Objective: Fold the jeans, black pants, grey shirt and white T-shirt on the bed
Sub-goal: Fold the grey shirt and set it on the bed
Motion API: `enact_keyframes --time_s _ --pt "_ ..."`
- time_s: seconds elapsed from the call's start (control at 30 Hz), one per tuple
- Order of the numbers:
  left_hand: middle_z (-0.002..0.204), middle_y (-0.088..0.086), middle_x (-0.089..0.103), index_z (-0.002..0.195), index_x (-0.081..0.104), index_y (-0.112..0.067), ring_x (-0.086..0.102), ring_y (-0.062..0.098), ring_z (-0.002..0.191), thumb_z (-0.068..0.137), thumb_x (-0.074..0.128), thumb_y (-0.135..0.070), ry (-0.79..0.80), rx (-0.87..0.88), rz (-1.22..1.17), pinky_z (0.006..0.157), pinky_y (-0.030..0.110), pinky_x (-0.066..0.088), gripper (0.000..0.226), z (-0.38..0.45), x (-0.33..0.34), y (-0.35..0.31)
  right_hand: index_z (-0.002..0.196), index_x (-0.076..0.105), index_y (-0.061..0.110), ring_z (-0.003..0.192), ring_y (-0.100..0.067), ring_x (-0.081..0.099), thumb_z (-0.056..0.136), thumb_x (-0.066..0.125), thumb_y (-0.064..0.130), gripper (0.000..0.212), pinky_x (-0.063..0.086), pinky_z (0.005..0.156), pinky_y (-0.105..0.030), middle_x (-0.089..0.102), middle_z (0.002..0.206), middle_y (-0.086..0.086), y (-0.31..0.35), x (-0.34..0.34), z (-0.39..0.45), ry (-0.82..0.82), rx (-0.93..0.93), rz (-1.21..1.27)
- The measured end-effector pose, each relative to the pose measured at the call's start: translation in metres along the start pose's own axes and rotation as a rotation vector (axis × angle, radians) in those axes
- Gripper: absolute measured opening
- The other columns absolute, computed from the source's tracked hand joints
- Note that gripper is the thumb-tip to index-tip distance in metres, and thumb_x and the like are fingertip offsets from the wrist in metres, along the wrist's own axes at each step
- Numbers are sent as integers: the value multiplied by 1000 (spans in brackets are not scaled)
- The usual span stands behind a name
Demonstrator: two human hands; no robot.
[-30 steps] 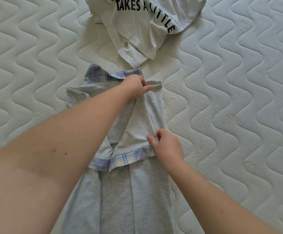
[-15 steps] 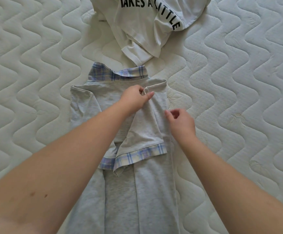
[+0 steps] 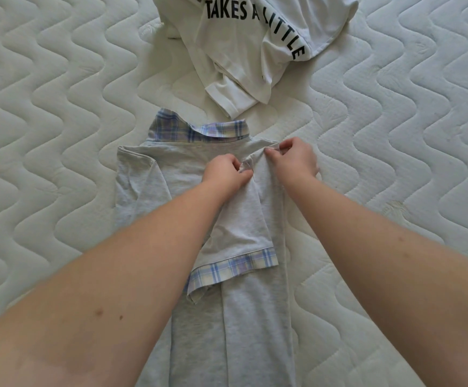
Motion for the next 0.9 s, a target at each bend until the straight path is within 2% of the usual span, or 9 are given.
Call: enact_keyframes --time_s 0.07,0.17,0.3,0.4,0.67,0.73,0.8,0.83,0.9 --pt "85 1 57 92 57 -14 55 22 84 93 59 -47 -17 -1 55 67 29 36 32 1 2 -5 91 59 31 110 -20 56 85 66 49 20 35 96 -36 64 111 5 -1 1 5 -22 53 36" --pt "90 4 58 100 61 -10 55 24 90 100 45 -48 -20 -33 61 69 30 35 41 4 1 -5 89 59 31 105 -18 57 86 64 50 20 34 92 -35 64 108 7 -4 2 7 -46 65 55" --pt "99 8 63 106 61 -8 58 27 96 100 45 -45 -19 -59 75 69 31 37 41 5 2 -6 92 55 27 100 -18 60 90 62 43 17 40 91 -35 65 102 8 -8 1 12 -85 55 89" --pt "111 12 64 110 60 -7 58 31 104 100 45 -43 -31 -83 115 73 32 39 40 7 4 -9 94 54 26 104 -19 59 91 60 42 17 36 91 -35 65 106 6 -8 3 14 -108 49 75" --pt "116 12 64 115 62 -6 58 30 110 99 48 -44 4 -102 200 84 36 46 43 7 0 -14 91 55 30 113 -24 54 89 58 54 25 34 101 -40 61 115 1 -4 6 10 -82 -15 -30" --pt "111 10 66 112 63 -7 60 29 105 99 44 -50 61 -58 151 81 34 46 49 1 -4 -16 90 56 30 112 -24 55 89 58 53 24 35 101 -40 62 113 1 -4 5 6 -89 -17 -14" --pt "105 6 68 110 62 -11 64 22 94 98 46 -52 96 -1 -80 78 33 50 46 -8 -18 -7 90 58 30 111 -24 55 89 60 52 22 36 103 -43 63 112 1 -3 4 2 -89 -13 10" --pt "102 4 69 110 62 -13 66 19 90 98 48 -49 57 25 -188 79 34 53 40 -12 -33 2 90 59 30 111 -24 56 88 61 52 22 37 103 -44 63 112 1 -2 3 1 -77 -6 18" --pt "94 5 70 102 63 -12 66 20 85 97 54 -40 -153 102 -205 81 37 53 30 -19 -73 29 90 61 29 110 -24 56 88 62 51 22 40 102 -46 64 112 0 -2 3 -2 -46 9 45"
Point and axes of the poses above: each hand's wrist, its own z-axis towards the middle knuckle, its own x-axis out of the palm, y = z × x, the point moved 6 cm from there along z, towards the middle knuckle
